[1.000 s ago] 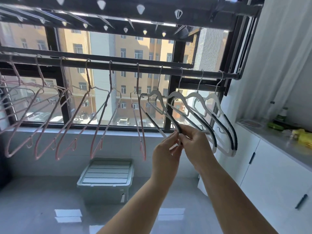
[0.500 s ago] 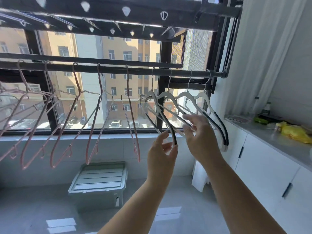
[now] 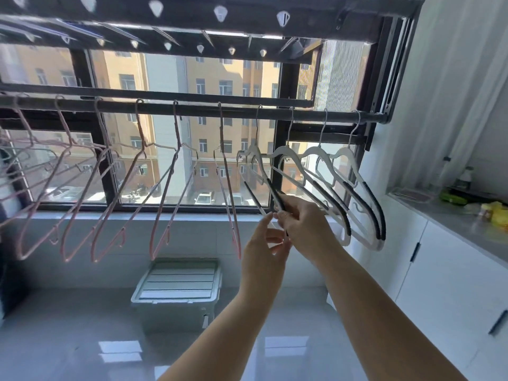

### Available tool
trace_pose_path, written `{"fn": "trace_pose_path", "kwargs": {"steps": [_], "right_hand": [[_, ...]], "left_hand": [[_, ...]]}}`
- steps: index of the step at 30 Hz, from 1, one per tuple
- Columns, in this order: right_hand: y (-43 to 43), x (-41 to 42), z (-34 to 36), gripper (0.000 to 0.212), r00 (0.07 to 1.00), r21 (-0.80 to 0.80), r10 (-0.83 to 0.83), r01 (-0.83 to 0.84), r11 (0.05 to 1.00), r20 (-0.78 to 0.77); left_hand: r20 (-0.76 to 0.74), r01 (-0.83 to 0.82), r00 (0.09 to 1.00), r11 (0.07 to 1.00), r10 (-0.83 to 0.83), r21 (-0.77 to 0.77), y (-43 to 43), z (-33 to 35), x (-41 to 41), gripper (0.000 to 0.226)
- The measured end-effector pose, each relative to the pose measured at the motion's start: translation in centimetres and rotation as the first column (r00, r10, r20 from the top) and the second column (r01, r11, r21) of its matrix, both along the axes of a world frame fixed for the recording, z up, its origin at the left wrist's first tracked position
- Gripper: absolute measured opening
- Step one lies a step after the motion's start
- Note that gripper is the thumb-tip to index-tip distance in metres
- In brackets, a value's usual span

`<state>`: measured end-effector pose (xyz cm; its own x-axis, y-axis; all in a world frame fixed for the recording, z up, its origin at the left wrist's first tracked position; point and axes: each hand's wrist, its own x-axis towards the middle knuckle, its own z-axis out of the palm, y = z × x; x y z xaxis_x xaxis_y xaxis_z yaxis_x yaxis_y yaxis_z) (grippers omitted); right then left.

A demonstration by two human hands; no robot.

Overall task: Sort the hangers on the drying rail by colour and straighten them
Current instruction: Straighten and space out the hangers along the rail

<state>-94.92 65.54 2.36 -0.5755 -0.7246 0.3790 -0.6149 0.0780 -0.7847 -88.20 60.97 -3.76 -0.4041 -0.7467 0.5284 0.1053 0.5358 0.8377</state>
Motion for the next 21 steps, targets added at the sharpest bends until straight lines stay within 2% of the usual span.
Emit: {"fn": "trace_pose_path", "kwargs": {"steps": [5, 13, 15, 18, 21], "right_hand": [[-0.9, 0.8, -0.4, 0.037, 0.999, -0.038, 0.016, -0.014, 0.999, 0.037], [-1.1, 1.1, -0.8, 0.037, 1.0, -0.025, 0.01, -0.01, 1.0, -0.011], [-0.5, 1.1, -0.7, 0.04, 0.996, -0.014, -0.009, 0.007, 1.0, -0.093], [1.4, 0.2, 0.4, 0.038, 0.931, -0.137, -0.151, 0.11, 0.984, -0.334], [3.3, -2.1, 1.8, 0.036, 0.888, -0.157, -0.287, 0.245, 0.957, -0.36]], "left_hand": [[0.01, -0.036, 0.999, 0.999, 0.036, -0.015, -0.8, -0.3, 0.7, 0.05], [0.032, -0.024, 0.999, 0.998, 0.026, -0.052, -0.9, -0.6, 1.0, 0.042], [0.052, -0.044, 0.998, 0.998, 0.046, -0.038, -0.8, -0.8, 1.2, 0.045], [0.149, -0.142, 0.977, 0.986, 0.154, -0.093, -0.3, -0.8, 1.9, 0.058], [0.096, -0.205, 0.971, 0.97, 0.218, -0.127, 1.1, 0.0, 2.1, 0.062]]}}
